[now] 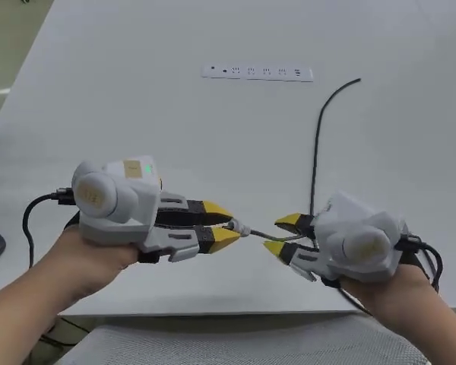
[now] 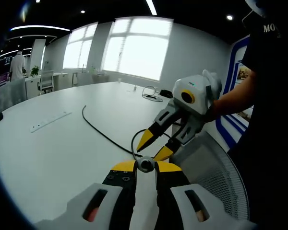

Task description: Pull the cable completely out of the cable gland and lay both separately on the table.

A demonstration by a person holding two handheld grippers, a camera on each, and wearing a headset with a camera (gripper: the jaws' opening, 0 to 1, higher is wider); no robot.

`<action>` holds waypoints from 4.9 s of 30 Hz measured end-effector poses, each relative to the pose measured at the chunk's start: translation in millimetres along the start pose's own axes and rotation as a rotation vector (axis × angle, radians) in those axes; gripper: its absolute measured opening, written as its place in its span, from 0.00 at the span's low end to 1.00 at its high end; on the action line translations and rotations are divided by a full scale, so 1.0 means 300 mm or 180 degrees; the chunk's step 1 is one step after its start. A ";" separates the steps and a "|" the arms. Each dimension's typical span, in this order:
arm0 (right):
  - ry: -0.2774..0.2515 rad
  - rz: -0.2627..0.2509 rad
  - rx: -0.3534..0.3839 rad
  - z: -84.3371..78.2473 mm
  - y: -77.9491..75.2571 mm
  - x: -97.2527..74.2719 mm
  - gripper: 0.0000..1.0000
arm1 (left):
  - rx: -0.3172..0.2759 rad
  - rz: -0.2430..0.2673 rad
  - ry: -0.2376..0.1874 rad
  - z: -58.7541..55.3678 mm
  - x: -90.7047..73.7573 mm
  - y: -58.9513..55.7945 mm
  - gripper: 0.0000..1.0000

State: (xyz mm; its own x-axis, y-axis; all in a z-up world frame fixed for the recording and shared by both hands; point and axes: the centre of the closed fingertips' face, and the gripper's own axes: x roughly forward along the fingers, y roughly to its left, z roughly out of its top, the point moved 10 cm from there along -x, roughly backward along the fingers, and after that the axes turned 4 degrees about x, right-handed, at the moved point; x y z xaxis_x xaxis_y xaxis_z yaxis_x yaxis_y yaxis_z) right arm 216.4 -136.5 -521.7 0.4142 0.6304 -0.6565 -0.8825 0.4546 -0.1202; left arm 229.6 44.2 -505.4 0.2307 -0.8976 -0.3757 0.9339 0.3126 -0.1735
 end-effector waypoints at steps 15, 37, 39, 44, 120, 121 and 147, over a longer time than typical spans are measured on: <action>-0.0029 0.0127 -0.0254 0.041 0.011 0.067 0.06 | -0.0047 -0.0021 -0.0027 0.000 -0.005 0.010 0.15; 0.0158 0.0085 0.0061 0.000 -0.026 0.070 0.00 | -0.0108 0.0003 -0.0116 0.021 -0.038 0.041 0.15; 0.0172 0.0079 0.0088 -0.008 -0.030 0.067 0.00 | -0.0107 0.0009 -0.0116 0.021 -0.042 0.043 0.15; 0.0251 0.0059 0.0215 -0.032 -0.035 0.071 0.00 | -0.0127 0.0035 -0.0129 0.017 -0.053 0.044 0.15; 0.1117 0.0893 -0.0471 0.078 -0.029 0.634 0.00 | -0.0657 0.0750 0.0006 -0.508 -0.026 0.197 0.16; 0.1123 0.0901 -0.0462 0.076 -0.028 0.635 0.00 | -0.0638 0.0747 0.0028 -0.510 -0.027 0.197 0.16; 0.1076 0.0861 -0.0733 0.077 -0.025 0.643 0.01 | -0.0458 0.0869 0.0285 -0.523 -0.056 0.208 0.16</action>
State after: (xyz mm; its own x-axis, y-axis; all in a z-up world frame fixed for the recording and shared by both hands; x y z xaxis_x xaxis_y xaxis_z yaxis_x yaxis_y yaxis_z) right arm 308.1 -3.8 -630.2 0.1014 0.4499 -0.8873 -0.9906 0.1277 -0.0485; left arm 241.3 127.6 -652.7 0.4366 -0.7455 -0.5036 0.7911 0.5847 -0.1797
